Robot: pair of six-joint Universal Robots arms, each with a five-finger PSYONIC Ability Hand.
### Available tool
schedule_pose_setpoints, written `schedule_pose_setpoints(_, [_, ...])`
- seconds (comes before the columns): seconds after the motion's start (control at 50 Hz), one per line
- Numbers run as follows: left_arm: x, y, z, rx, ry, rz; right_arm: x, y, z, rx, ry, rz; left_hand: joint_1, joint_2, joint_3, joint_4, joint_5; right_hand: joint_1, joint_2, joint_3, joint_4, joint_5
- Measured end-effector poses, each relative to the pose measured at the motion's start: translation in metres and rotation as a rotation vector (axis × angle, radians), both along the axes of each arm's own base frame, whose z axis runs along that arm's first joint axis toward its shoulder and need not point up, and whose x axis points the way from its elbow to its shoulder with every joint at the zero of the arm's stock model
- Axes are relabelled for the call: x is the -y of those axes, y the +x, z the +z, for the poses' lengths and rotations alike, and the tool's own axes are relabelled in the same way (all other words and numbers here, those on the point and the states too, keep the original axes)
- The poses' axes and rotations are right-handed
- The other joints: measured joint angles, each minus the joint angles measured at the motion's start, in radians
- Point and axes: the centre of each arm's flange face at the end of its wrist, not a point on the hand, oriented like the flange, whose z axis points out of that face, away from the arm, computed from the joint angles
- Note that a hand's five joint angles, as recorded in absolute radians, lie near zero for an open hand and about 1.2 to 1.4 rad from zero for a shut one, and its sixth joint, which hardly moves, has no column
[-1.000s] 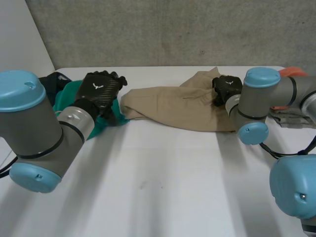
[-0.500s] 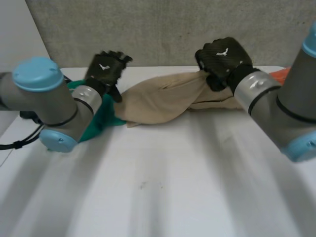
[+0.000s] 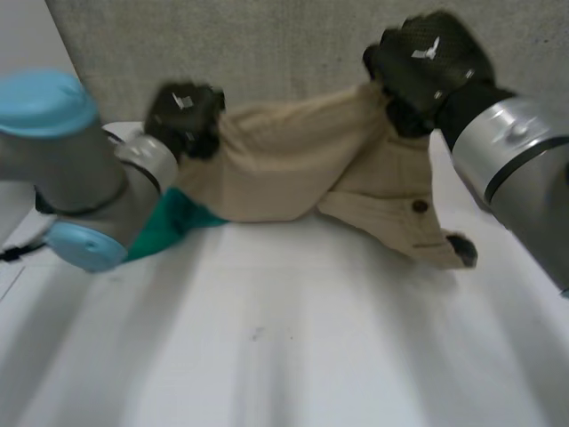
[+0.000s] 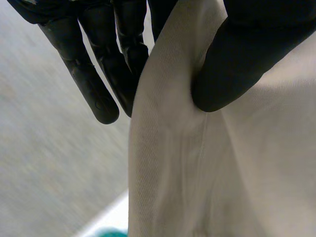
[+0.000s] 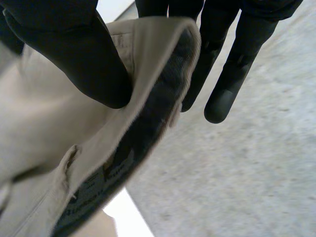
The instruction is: Fold the laundry.
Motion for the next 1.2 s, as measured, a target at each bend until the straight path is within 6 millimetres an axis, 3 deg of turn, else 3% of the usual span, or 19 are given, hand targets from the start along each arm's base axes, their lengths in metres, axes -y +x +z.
schedule_pose_setpoints(0.12, [-0.053, 0.023, 0.118, -0.122, -0.263, 0.007, -0.014, -0.015, 0.052, 0.085, -0.132, -0.060, 0.000, 0.002, 0.004, 0.003, 0.000, 0.008, 0.000, 0.000, 0.000, 0.001])
schedule_pose_setpoints(0.18, [-0.083, 0.036, 0.161, -0.174, -0.373, 0.005, -0.027, -0.023, 0.075, 0.124, -0.188, -0.071, 0.000, 0.002, 0.004, 0.004, 0.002, 0.008, 0.000, 0.000, 0.001, 0.001])
schedule_pose_setpoints(0.22, [-0.094, 0.041, 0.175, -0.192, -0.410, 0.004, -0.036, -0.028, 0.088, 0.148, -0.219, -0.074, 0.000, 0.002, 0.004, 0.004, 0.004, 0.008, 0.000, 0.000, 0.001, 0.001])
schedule_pose_setpoints(0.28, [-0.130, 0.058, 0.216, -0.247, -0.527, 0.002, -0.062, -0.042, 0.117, 0.209, -0.290, -0.076, 0.000, 0.002, 0.004, 0.004, 0.006, 0.008, 0.000, 0.000, 0.002, 0.001])
schedule_pose_setpoints(0.42, [-0.179, 0.080, 0.262, -0.315, -0.676, 0.000, -0.110, -0.067, 0.158, 0.291, -0.369, -0.069, 0.000, 0.003, 0.004, 0.004, 0.006, 0.008, 0.000, 0.000, 0.003, 0.001])
schedule_pose_setpoints(0.5, [-0.188, 0.084, 0.270, -0.319, -0.697, -0.001, -0.120, -0.072, 0.164, 0.303, -0.364, -0.065, 0.000, 0.003, 0.004, 0.004, 0.006, 0.008, 0.000, 0.000, 0.003, 0.001])
schedule_pose_setpoints(0.6, [-0.172, 0.077, 0.257, -0.281, -0.637, -0.002, -0.111, -0.069, 0.157, 0.293, -0.313, -0.066, 0.000, 0.003, 0.004, 0.004, 0.006, 0.008, 0.000, 0.000, 0.003, 0.001])
schedule_pose_setpoints(0.68, [-0.138, 0.062, 0.223, -0.221, -0.523, -0.003, -0.075, -0.059, 0.129, 0.260, -0.197, -0.091, 0.000, 0.003, 0.004, 0.004, 0.006, 0.008, 0.000, 0.000, 0.003, 0.004])
schedule_pose_setpoints(0.74, [-0.102, 0.044, 0.181, -0.154, -0.399, -0.012, -0.033, -0.052, 0.095, 0.228, -0.069, -0.127, 0.000, 0.003, 0.004, 0.004, 0.006, 0.008, 0.000, 0.000, 0.003, 0.004])
schedule_pose_setpoints(0.76, [-0.097, 0.042, 0.174, -0.143, -0.382, -0.014, -0.027, -0.051, 0.089, 0.225, -0.052, -0.132, 0.000, 0.003, 0.004, 0.004, 0.006, 0.008, 0.000, 0.000, 0.003, 0.004])
schedule_pose_setpoints(0.86, [-0.039, 0.013, 0.087, -0.005, -0.199, -0.036, 0.034, -0.042, 0.026, 0.182, 0.129, -0.184, 0.000, 0.003, 0.004, 0.004, 0.006, 0.008, 0.000, 0.000, 0.003, 0.004])
schedule_pose_setpoints(0.96, [0.006, -0.013, 0.018, 0.119, -0.155, -0.057, 0.089, -0.030, -0.036, 0.157, 0.216, -0.242, 0.000, 0.004, 0.005, 0.004, 0.006, 0.008, 0.000, 0.000, 0.003, 0.004])
schedule_pose_setpoints(1.06, [0.043, -0.031, -0.006, 0.144, -0.252, -0.042, 0.130, -0.017, -0.076, 0.185, 0.175, -0.294, 0.000, 0.005, 0.008, 0.005, 0.006, 0.008, 0.000, 0.001, 0.003, 0.004])
schedule_pose_setpoints(1.16, [0.076, -0.039, -0.003, 0.091, -0.402, 0.009, 0.158, -0.001, -0.101, 0.236, 0.075, -0.287, -0.026, -0.045, -0.041, -0.048, -0.019, -0.548, -0.626, -0.618, -0.623, -0.603])
schedule_pose_setpoints(1.18, [0.083, -0.039, 0.000, 0.075, -0.435, 0.028, 0.163, 0.003, -0.106, 0.244, 0.054, -0.277, -0.333, -0.342, -0.311, -0.324, -0.281, -0.752, -0.834, -0.827, -0.820, -0.795])
schedule_pose_setpoints(1.2, [0.088, -0.038, 0.002, 0.064, -0.455, 0.041, 0.165, 0.005, -0.109, 0.248, 0.045, -0.270, -0.484, -0.470, -0.460, -0.454, -0.411, -0.826, -0.909, -0.900, -0.909, -0.874])
